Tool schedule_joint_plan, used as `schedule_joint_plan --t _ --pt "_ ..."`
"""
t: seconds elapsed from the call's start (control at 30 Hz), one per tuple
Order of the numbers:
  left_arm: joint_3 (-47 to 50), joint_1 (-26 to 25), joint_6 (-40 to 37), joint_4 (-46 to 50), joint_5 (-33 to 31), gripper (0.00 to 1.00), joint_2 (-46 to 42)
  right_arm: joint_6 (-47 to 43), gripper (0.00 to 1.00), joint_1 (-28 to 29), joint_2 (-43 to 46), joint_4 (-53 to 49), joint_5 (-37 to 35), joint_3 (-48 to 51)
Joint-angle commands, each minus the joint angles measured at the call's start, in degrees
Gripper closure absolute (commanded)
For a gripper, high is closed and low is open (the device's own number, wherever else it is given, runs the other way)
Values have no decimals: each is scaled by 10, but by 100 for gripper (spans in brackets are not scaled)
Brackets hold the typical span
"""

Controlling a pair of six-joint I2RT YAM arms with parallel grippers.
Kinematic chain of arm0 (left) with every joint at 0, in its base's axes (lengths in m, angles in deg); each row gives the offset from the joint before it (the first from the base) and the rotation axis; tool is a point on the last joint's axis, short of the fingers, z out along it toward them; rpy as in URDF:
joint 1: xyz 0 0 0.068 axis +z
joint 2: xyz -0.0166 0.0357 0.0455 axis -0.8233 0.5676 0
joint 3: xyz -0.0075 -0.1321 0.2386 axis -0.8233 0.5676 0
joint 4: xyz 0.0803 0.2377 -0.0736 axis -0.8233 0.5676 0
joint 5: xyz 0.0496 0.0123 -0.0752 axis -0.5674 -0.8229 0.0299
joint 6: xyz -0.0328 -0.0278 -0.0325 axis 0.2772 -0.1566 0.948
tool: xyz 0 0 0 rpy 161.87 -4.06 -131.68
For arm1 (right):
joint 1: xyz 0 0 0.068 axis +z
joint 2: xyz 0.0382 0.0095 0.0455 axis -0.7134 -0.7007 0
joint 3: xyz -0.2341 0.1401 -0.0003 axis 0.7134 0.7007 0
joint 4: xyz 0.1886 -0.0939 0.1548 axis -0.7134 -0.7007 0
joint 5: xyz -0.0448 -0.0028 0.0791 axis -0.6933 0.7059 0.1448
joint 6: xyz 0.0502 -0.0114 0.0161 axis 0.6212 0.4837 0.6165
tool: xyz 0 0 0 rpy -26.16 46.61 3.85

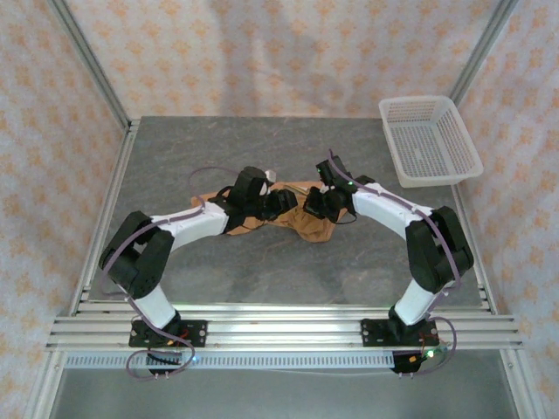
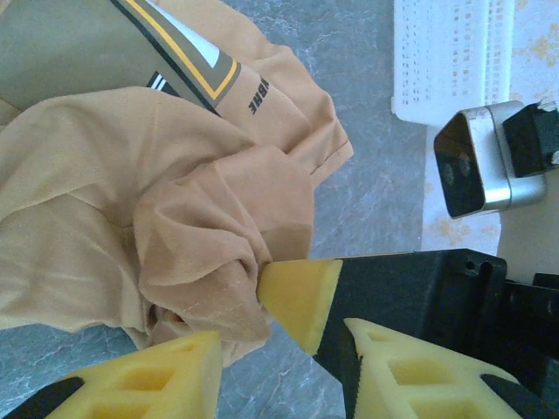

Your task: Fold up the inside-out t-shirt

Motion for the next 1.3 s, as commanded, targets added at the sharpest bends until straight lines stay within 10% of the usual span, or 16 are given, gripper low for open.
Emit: schedule_joint_plan --t 0.0,0.33,0.5,0.8,1.17,1.27 --pt "0 1 -8 18 -10 58 -3 -4 100 -3 11 3 2 -4" --pt "-29 -1 -2 9 0 60 46 -3 100 -3 21 0 0 -4" --pt "-38 -2 3 9 5 100 54 -6 100 -4 23 -1 -8 -4" --pt "-210 33 -49 216 5 100 -60 -58 100 -105 -6 -25 -32 -29" --pt "-243 35 -11 170 49 100 26 -80 100 -126 8 -87 -14 -103" --pt "-253 35 -8 169 50 100 58 -31 76 -112 46 -14 37 -48"
